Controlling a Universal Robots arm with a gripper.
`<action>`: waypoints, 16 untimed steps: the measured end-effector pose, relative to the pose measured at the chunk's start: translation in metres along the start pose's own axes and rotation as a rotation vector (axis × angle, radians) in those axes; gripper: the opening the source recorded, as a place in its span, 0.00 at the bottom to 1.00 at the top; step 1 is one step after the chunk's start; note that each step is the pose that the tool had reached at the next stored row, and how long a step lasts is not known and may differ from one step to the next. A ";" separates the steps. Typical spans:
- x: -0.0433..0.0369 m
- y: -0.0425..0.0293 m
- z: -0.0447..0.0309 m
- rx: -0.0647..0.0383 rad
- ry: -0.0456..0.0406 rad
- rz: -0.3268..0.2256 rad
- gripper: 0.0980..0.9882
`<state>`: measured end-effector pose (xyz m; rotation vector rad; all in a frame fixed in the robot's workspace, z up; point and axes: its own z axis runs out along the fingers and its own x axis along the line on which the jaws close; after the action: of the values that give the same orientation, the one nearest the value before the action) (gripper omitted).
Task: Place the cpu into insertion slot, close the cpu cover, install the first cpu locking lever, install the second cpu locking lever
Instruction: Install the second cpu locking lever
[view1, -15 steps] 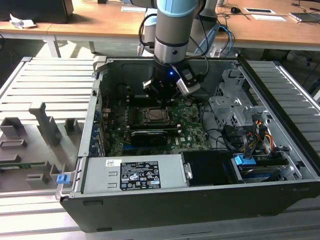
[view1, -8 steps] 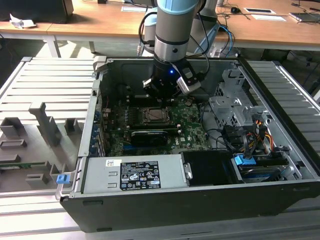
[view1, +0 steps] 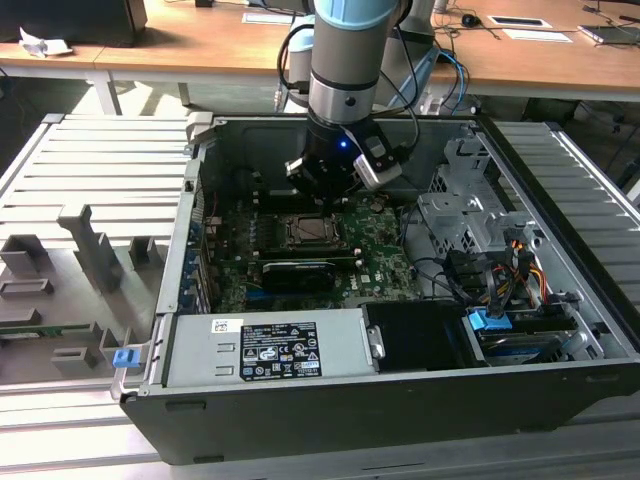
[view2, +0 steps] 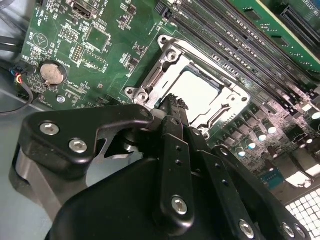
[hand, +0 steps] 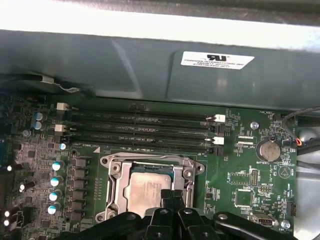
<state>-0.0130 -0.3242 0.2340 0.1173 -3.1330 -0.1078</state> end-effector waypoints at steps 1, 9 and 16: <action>0.0000 0.0001 -0.0011 0.000 0.0000 0.000 0.01; 0.0001 -0.0016 -0.0040 0.000 -0.0001 0.000 0.01; 0.0005 -0.0061 -0.0043 0.000 -0.0001 0.000 0.01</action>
<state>-0.0130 -0.3306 0.2379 0.1175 -3.1331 -0.1083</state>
